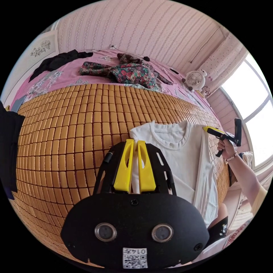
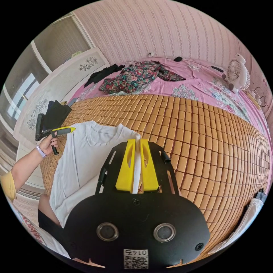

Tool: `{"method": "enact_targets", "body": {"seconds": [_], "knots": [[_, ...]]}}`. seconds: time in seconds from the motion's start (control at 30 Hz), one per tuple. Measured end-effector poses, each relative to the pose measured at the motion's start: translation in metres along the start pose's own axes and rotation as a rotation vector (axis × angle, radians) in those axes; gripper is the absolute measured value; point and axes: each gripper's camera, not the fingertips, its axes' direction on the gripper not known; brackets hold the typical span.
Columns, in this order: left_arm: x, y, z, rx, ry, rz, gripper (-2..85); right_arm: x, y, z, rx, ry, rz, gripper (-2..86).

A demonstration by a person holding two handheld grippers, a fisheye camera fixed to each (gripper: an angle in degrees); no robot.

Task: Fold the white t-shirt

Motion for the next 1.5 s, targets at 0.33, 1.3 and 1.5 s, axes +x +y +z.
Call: {"method": "enact_targets", "body": {"seconds": [0.33,1.3,1.5], "knots": [[0.049,0.107,-0.141,0.212,0.179,0.207,0.1,-0.085,0.076,-0.164,0.142,-0.060,-0.221,2.0],[0.189,0.471,-0.020,-0.066,0.167,0.253,-0.6,-0.343,0.225,-0.008,-0.436,0.021,-0.499,0.2],[0.214,0.488,0.042,-0.137,0.038,0.361,-0.7,-0.388,0.134,0.080,-0.581,0.153,-0.614,0.1]]}}
